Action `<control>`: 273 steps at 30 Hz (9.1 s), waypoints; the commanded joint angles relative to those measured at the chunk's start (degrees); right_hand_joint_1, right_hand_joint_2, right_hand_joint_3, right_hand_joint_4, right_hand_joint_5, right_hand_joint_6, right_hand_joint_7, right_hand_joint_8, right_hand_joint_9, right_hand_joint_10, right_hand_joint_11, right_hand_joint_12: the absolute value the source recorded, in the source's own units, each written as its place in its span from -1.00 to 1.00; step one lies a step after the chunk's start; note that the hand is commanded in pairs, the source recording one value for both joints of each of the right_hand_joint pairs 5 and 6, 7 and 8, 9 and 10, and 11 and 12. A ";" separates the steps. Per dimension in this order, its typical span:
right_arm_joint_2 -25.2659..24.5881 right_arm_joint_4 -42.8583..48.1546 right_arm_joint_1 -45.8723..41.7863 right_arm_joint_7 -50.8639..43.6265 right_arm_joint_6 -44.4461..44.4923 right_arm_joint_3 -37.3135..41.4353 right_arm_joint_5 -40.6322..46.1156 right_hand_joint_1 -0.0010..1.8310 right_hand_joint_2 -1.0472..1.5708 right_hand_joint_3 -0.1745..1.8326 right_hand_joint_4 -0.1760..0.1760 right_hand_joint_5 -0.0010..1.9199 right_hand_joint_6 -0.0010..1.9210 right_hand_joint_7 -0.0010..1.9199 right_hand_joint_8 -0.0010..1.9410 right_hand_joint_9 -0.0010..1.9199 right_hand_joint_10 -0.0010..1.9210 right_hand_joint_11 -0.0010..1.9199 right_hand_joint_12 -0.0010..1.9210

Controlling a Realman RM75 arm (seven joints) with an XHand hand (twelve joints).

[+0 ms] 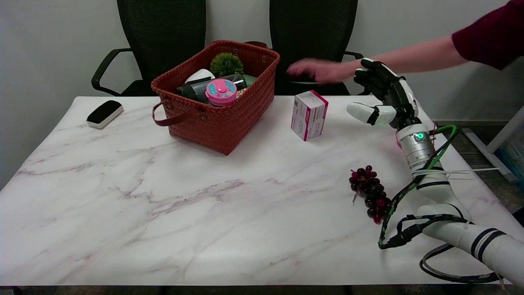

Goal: Pick up the white paper box.

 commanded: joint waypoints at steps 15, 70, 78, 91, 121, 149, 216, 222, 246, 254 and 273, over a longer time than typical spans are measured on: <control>-9.22 -3.26 0.77 -10.76 -0.87 -3.38 0.09 0.23 -0.31 -0.06 0.00 -0.76 -0.76 -0.43 -0.44 -0.42 -0.42 -0.60 -0.60; -23.11 -23.66 24.82 -61.36 -6.15 -7.25 31.21 0.07 -0.47 -0.48 0.00 -1.00 -1.00 -0.87 -0.87 -0.72 -0.72 -0.86 -0.86; -23.11 -13.70 20.23 -72.64 -0.29 -9.93 45.42 0.08 -0.47 -0.42 0.00 -1.00 -1.00 -0.74 -0.74 -0.67 -0.68 -0.91 -0.91; -22.64 -0.17 15.03 -81.68 4.25 -12.24 49.51 0.08 -0.43 -0.35 0.00 -1.00 -1.00 -0.70 -0.70 -0.65 -0.65 -0.94 -0.94; -25.20 -7.23 22.02 -85.98 1.38 -17.32 51.33 0.08 -0.39 -0.36 0.00 -1.00 -1.00 -0.70 -0.70 -0.65 -0.65 -0.95 -0.95; -23.11 -11.87 23.82 -85.50 0.93 -16.57 51.44 0.17 -0.40 -0.30 0.00 -1.00 -1.00 -0.74 -0.75 -0.70 -0.70 -0.92 -0.92; -22.08 -22.04 28.81 -78.30 -2.77 -15.97 50.88 0.29 -0.18 -0.32 0.00 -1.00 -1.00 -0.58 -0.58 -0.42 -0.42 -0.42 -0.42; -22.20 -21.77 28.81 -78.30 -2.62 -16.01 50.83 0.30 -0.11 -0.27 0.00 -1.00 -1.00 -0.56 -0.57 -0.40 -0.40 -0.41 -0.41; -22.32 -20.81 28.34 -77.47 -2.78 -16.09 50.55 0.30 0.19 -0.11 0.00 -0.45 -0.45 -0.52 -0.53 -0.36 -0.36 -0.27 -0.27; -22.16 -20.68 27.62 -75.59 -2.54 -16.09 49.15 0.30 0.21 -0.10 0.00 -0.41 -0.41 -0.48 -0.48 -0.33 -0.33 -0.23 -0.23; -20.13 -14.59 26.36 -75.59 -1.59 -15.45 47.37 0.30 0.30 -0.18 0.00 -0.19 -0.19 -0.10 -0.11 -0.17 -0.17 -0.15 -0.16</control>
